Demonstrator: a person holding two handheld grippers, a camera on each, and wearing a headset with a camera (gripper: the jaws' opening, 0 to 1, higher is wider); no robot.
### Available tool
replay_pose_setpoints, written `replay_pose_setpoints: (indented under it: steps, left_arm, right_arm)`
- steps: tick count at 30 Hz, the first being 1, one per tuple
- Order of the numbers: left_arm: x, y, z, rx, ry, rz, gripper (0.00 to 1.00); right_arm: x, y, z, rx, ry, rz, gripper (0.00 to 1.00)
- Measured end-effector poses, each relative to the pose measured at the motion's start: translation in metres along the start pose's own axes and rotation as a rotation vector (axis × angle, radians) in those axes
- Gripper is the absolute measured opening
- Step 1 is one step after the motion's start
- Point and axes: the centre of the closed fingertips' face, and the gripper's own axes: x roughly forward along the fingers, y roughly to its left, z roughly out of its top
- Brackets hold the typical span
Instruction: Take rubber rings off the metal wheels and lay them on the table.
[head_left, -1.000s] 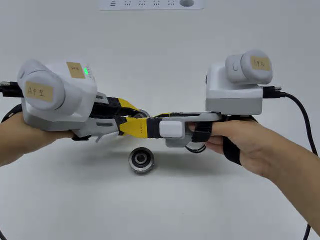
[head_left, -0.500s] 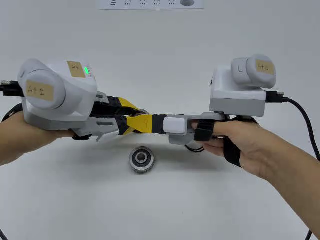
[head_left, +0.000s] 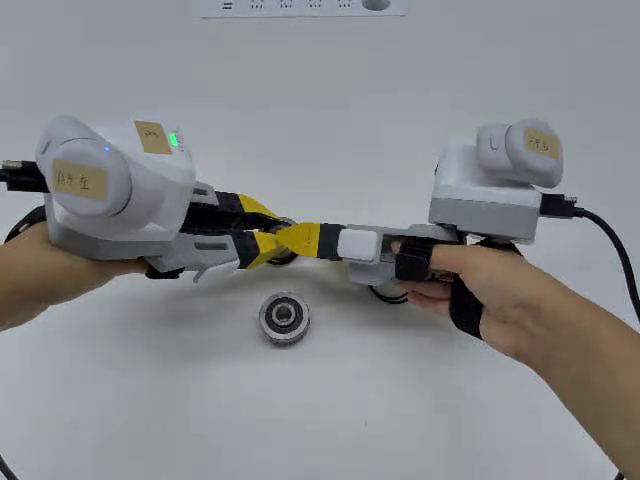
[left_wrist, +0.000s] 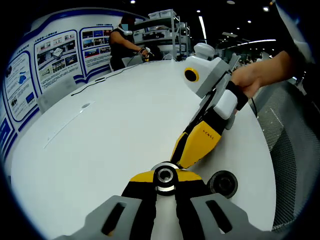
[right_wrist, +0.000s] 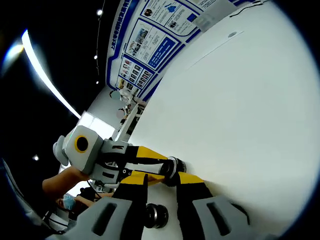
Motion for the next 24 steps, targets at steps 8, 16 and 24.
replay_pose_setpoints:
  steps: [8, 16, 24]
  left_arm:
    - [0.0, 0.0, 0.0, -0.001, -0.001, 0.001, 0.13]
    - [0.0, 0.0, 0.0, -0.003, -0.004, 0.004, 0.13]
    - [0.0, 0.0, 0.0, -0.003, -0.002, 0.004, 0.13]
  right_arm:
    - [0.0, -0.01, 0.001, 0.06, -0.006, -0.037, 0.08]
    - [0.0, -0.013, 0.0, 0.073, 0.001, -0.062, 0.03]
    - [-0.001, -0.012, 0.001, 0.089, -0.011, -0.083, 0.01]
